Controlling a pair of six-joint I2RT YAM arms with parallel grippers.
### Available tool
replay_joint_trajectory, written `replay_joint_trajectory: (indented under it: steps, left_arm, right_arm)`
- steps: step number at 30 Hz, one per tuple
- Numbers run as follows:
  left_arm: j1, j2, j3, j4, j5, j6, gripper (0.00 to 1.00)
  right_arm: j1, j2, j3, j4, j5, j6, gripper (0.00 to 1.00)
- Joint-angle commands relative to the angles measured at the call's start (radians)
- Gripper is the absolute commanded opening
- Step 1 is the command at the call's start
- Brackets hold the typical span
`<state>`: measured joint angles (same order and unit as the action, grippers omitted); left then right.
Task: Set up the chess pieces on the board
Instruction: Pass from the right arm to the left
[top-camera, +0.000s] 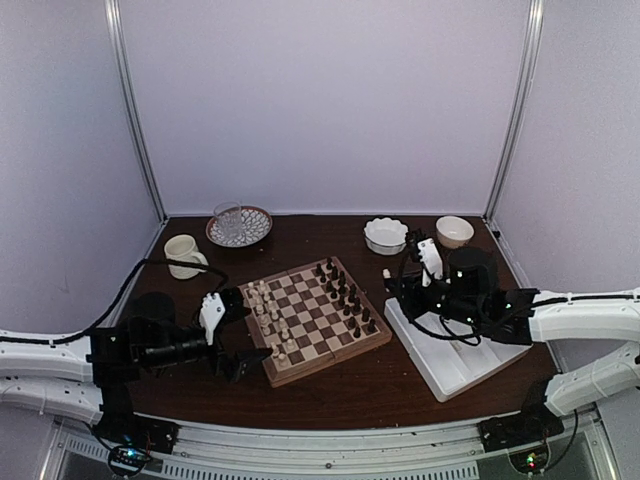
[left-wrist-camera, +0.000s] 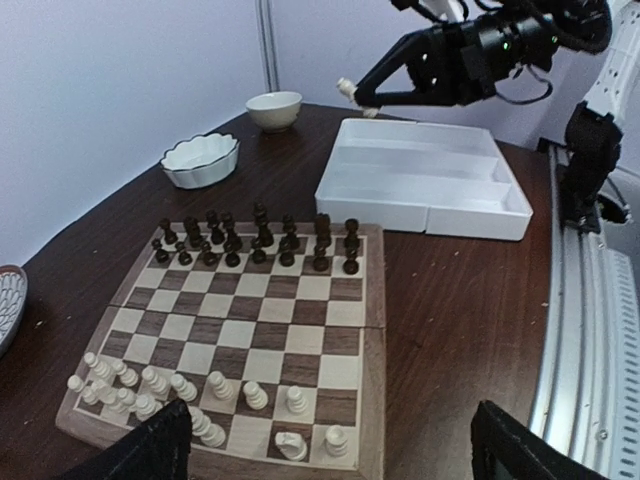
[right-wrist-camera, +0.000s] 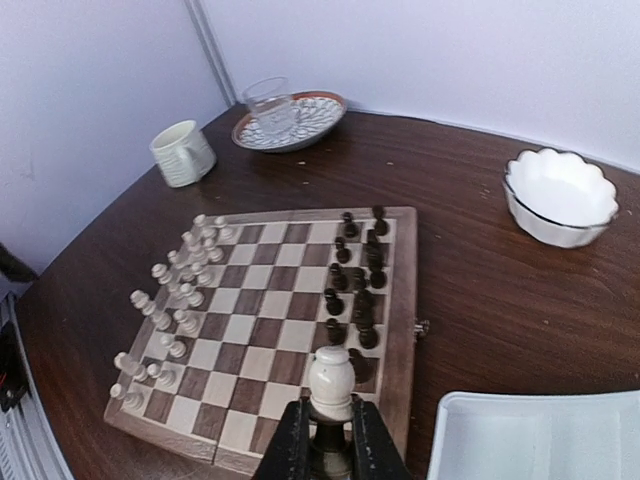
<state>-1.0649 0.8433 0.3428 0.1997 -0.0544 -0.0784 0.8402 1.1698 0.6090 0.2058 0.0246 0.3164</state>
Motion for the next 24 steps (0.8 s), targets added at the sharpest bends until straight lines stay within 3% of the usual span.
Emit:
replay_joint_trajectory:
  steps: [1,8,15,19,24]
  left_arm:
    - [0.043,-0.002,0.073,0.033,0.271,-0.168,0.98]
    - [0.102,0.067,0.177,-0.051,0.225,-0.49,0.98]
    - [0.155,0.295,0.279,-0.033,0.398,-0.783,0.97]
    - [0.155,0.412,0.345,0.037,0.519,-0.875,0.92]
    - [0.152,0.481,0.399,0.032,0.556,-0.901,0.85]
  right_arm:
    - [0.085,0.031,0.012,0.118,-0.072,-0.144,0.09]
    - [0.203,0.039,0.035,0.105,-0.051,-0.253,0.09]
    - [0.256,0.081,0.065,0.081,-0.038,-0.317,0.08]
    - [0.269,0.109,0.083,0.064,-0.062,-0.346,0.08]
    - [0.284,0.127,0.097,0.052,-0.063,-0.358,0.08]
